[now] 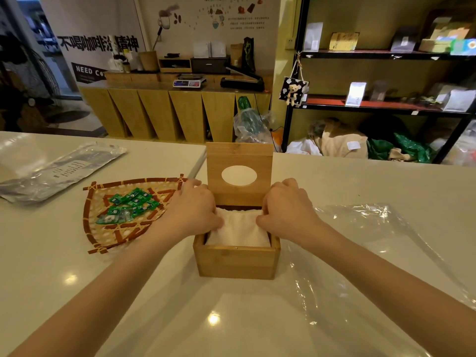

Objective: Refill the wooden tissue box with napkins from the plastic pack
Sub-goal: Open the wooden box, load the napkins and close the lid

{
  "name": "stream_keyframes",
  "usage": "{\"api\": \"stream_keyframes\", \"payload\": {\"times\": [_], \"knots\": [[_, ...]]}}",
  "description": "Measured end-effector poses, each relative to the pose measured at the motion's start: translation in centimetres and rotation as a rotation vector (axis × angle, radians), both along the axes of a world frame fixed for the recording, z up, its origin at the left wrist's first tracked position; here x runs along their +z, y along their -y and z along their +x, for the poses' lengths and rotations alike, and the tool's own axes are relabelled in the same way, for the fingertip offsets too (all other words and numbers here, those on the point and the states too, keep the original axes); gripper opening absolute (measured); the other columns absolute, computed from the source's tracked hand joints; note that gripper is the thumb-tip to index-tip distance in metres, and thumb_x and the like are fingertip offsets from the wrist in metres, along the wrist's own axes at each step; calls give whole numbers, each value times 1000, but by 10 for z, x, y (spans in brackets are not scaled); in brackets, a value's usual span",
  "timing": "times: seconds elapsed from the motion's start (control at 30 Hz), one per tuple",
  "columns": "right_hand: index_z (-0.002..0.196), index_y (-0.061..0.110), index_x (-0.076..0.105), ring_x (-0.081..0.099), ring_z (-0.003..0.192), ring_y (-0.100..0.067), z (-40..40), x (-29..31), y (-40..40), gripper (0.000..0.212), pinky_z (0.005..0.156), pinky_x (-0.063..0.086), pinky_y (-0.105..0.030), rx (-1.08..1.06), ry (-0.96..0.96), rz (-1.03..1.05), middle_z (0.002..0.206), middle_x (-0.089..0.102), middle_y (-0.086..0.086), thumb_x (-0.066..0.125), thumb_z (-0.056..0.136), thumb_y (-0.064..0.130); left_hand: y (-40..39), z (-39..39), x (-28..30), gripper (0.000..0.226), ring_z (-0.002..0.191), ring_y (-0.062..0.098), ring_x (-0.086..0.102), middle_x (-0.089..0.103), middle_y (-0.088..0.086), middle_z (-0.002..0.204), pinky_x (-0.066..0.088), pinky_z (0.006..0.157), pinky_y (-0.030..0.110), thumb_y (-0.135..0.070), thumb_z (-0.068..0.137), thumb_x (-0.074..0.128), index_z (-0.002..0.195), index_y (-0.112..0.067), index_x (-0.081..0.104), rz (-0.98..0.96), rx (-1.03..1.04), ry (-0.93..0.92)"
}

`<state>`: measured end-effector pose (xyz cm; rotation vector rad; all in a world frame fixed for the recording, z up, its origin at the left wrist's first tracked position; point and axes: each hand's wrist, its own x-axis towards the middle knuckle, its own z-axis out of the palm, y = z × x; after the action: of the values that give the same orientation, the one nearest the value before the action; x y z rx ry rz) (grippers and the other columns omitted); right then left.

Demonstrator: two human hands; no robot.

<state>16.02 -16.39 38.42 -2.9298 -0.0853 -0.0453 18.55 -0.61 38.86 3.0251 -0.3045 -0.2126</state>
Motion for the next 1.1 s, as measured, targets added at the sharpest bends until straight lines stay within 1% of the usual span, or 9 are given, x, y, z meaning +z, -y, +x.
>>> {"api": "stream_keyframes", "payload": {"times": [0.13,0.23,0.43,0.53,0.67,0.8,0.87,0.97,1.1], "knots": [[66,12,45,41,110,-28,0,0,-7,18,91,31,-40,-26,5,-175,85,48,-3,54,80,18,12,-3,-6,33,143,28,11,44,8,142,3,113,57,-44,79,62,96,-16,66,235,30,116],[66,14,39,45,110,-30,-1,-1,-13,25,103,24,-51,-55,17,-308,82,52,-5,55,84,18,16,-6,-3,34,143,34,8,38,13,146,1,107,68,-42,77,65,101,-18,64,348,73,239],[58,16,32,53,104,-28,-8,0,-13,38,109,15,-56,-33,92,-353,74,52,-2,61,83,17,9,-11,7,30,144,32,9,34,8,150,6,107,68,-48,80,59,99,-25,67,171,73,249],[81,17,57,47,111,-28,-12,7,-8,5,107,21,-51,4,123,-296,100,61,-4,60,84,20,14,-15,2,38,144,34,1,22,6,155,2,106,69,-54,79,56,106,-30,67,110,86,92],[107,20,63,42,118,-30,-9,8,-3,29,105,23,-55,-6,-100,-209,110,61,-5,66,80,31,16,-15,-8,42,143,36,-5,20,7,154,0,104,72,-48,77,63,113,-28,63,144,78,30],[66,18,49,50,99,-30,-4,10,-2,31,103,30,-56,18,-278,-218,81,51,-1,72,71,38,12,-13,-9,42,143,37,-8,16,5,154,0,102,74,-33,77,67,118,-27,59,173,46,-15],[60,18,42,49,88,-28,-1,12,-3,35,101,34,-55,27,-337,-253,71,43,1,70,73,33,11,-11,-8,44,142,37,-11,12,6,155,0,102,75,-25,79,65,122,-26,56,215,53,-24],[89,15,55,52,102,-30,-1,15,-9,13,102,34,-59,68,-375,-349,89,52,-4,61,80,22,12,-9,-6,48,142,38,-11,13,9,155,0,102,77,-18,80,62,126,-26,52,292,65,-42],[122,9,50,50,116,-38,-2,15,-16,40,103,26,-67,52,-409,-514,122,52,-12,52,82,12,15,-6,-10,53,141,41,-11,13,13,154,1,100,78,-14,82,57,132,-26,46,387,69,-83]]}}
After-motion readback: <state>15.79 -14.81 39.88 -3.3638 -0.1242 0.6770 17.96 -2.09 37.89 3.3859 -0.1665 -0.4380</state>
